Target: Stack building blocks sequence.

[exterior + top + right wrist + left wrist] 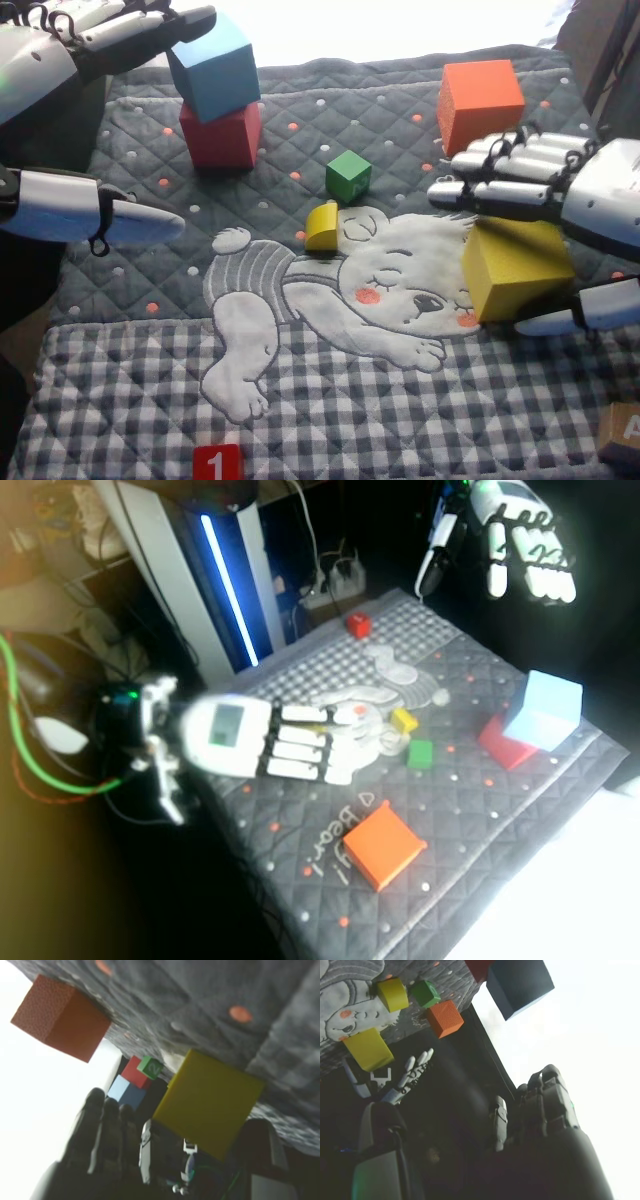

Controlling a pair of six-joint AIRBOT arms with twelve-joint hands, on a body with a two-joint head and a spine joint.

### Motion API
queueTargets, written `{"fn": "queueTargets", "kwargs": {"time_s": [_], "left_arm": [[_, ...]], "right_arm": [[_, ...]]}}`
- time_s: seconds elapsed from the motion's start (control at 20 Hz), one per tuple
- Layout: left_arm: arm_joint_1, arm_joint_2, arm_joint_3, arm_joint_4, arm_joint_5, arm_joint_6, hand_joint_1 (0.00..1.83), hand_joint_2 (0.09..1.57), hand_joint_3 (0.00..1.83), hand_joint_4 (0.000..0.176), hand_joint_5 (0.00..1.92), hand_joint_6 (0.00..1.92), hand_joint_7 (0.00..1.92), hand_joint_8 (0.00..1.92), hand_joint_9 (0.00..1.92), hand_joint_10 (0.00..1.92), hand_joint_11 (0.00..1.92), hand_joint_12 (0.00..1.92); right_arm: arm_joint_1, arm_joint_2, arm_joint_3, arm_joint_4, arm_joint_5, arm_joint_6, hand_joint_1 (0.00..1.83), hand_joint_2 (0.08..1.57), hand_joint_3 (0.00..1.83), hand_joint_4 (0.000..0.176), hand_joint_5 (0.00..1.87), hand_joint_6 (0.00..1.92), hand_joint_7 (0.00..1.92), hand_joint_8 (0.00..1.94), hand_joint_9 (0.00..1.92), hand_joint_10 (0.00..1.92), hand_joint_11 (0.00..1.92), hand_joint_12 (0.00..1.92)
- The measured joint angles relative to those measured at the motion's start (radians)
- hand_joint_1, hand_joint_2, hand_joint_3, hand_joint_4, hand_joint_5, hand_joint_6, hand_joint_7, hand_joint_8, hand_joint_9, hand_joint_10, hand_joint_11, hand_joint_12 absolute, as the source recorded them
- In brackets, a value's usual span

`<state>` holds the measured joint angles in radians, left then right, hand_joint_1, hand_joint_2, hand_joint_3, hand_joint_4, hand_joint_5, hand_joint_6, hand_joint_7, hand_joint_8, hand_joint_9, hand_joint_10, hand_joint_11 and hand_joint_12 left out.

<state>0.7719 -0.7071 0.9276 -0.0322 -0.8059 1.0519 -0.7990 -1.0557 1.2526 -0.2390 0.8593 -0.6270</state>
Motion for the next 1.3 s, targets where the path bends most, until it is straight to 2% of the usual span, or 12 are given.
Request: {"fn": "queueTargets", "kwargs": {"time_s": [0.05, 0.2, 0.3, 0.35, 0.4, 0.45, 0.6, 0.7, 0.75, 0.8, 1.0, 1.3], "left_arm": [[0.000, 0.000, 0.000, 0.003, 0.002, 0.000, 0.74, 0.85, 0.00, 0.176, 0.11, 0.01, 0.00, 0.00, 0.00, 0.00, 0.07, 0.05], [0.000, -0.002, 0.002, -0.003, 0.001, 0.000, 0.78, 0.84, 0.00, 0.176, 0.12, 0.01, 0.00, 0.00, 0.00, 0.00, 0.07, 0.06], [0.000, -0.002, 0.006, -0.006, 0.002, -0.001, 0.77, 0.85, 0.00, 0.176, 0.13, 0.00, 0.00, 0.00, 0.00, 0.00, 0.00, 0.28], [0.000, -0.002, 0.007, -0.013, 0.002, -0.001, 0.76, 0.85, 0.00, 0.176, 0.12, 0.00, 0.00, 0.00, 0.00, 0.00, 0.00, 0.26], [0.000, -0.002, 0.007, -0.014, 0.002, -0.001, 0.75, 0.86, 0.00, 0.176, 0.12, 0.00, 0.00, 0.00, 0.00, 0.00, 0.00, 0.26], [0.000, -0.005, 0.007, -0.014, 0.002, -0.001, 0.76, 0.87, 0.01, 0.176, 0.12, 0.00, 0.00, 0.00, 0.00, 0.00, 0.00, 0.25], [0.006, -0.008, 0.007, -0.011, 0.002, -0.001, 0.76, 0.88, 0.00, 0.176, 0.12, 0.00, 0.00, 0.00, 0.00, 0.00, 0.00, 0.16], [0.007, -0.008, 0.007, -0.021, 0.010, -0.001, 0.72, 0.89, 0.00, 0.176, 0.12, 0.00, 0.00, 0.00, 0.00, 0.00, 0.00, 0.18], [0.014, -0.008, 0.008, -0.022, 0.005, -0.001, 0.73, 0.88, 0.00, 0.173, 0.12, 0.00, 0.00, 0.00, 0.00, 0.00, 0.00, 0.25], [0.020, -0.011, 0.008, -0.022, 0.002, -0.001, 0.74, 0.88, 0.00, 0.175, 0.12, 0.00, 0.00, 0.00, 0.00, 0.00, 0.00, 0.30], [0.025, -0.026, 0.023, -0.029, 0.010, -0.009, 0.75, 0.87, 0.00, 0.175, 0.13, 0.01, 0.00, 0.00, 0.00, 0.00, 0.00, 0.37], [0.025, -0.040, 0.036, -0.024, 0.020, -0.033, 0.77, 0.87, 0.00, 0.174, 0.14, 0.00, 0.00, 0.00, 0.00, 0.00, 0.00, 0.31]], "right_arm": [[0.000, -0.003, 0.001, -0.002, -0.005, 0.000, 0.96, 0.98, 0.00, 0.146, 0.31, 0.01, 0.39, 0.02, 0.52, 0.01, 0.40, 0.34], [0.007, -0.008, 0.003, -0.005, 0.002, 0.011, 1.09, 0.99, 0.00, 0.062, 0.49, 0.00, 0.70, 0.02, 0.88, 0.10, 0.58, 1.11], [0.007, -0.009, 0.003, -0.002, 0.008, 0.014, 1.11, 1.01, 0.00, 0.004, 0.63, 0.00, 0.94, 0.03, 0.85, 0.82, 0.62, 1.46], [0.008, -0.010, 0.005, 0.003, 0.013, 0.023, 1.31, 1.06, 0.00, 0.000, 0.79, 0.00, 1.08, 0.63, 0.93, 1.15, 0.79, 1.60], [0.011, -0.011, 0.007, 0.006, 0.015, 0.029, 1.26, 1.11, 0.00, 0.000, 0.90, 0.82, 0.99, 0.98, 1.00, 1.30, 0.89, 1.71], [0.014, -0.011, 0.007, 0.006, 0.020, 0.032, 1.25, 1.13, 0.00, 0.000, 0.93, 0.85, 1.00, 1.19, 0.94, 1.30, 0.86, 1.76], [0.042, 0.007, -0.002, -0.006, 0.022, 0.024, 1.25, 1.12, 0.00, 0.000, 0.98, 0.82, 1.01, 1.14, 0.89, 1.09, 0.71, 1.56], [0.095, 0.041, -0.005, -0.010, 0.071, 0.024, 1.25, 1.12, 0.00, 0.000, 1.07, 0.68, 0.93, 1.26, 0.81, 1.12, 0.71, 1.51], [0.140, 0.052, 0.005, -0.001, 0.099, 0.021, 1.22, 1.18, 0.00, 0.000, 1.03, 0.78, 0.69, 1.50, 0.58, 1.35, 0.60, 1.70], [0.180, 0.055, 0.022, 0.010, 0.127, 0.007, 1.25, 1.15, 0.00, 0.000, 1.02, 0.71, 0.86, 1.39, 0.78, 1.53, 0.77, 1.76], [0.279, 0.046, 0.071, 0.074, 0.089, -0.100, 1.27, 1.06, 0.00, 0.000, 1.01, 0.80, 1.19, 0.78, 1.09, 0.90, 0.91, 1.36], [0.410, -0.074, 0.233, 0.180, -0.075, -0.154, 1.29, 1.03, 0.00, 0.000, 1.18, 0.47, 1.19, 0.85, 1.09, 1.21, 0.85, 1.61]]}}
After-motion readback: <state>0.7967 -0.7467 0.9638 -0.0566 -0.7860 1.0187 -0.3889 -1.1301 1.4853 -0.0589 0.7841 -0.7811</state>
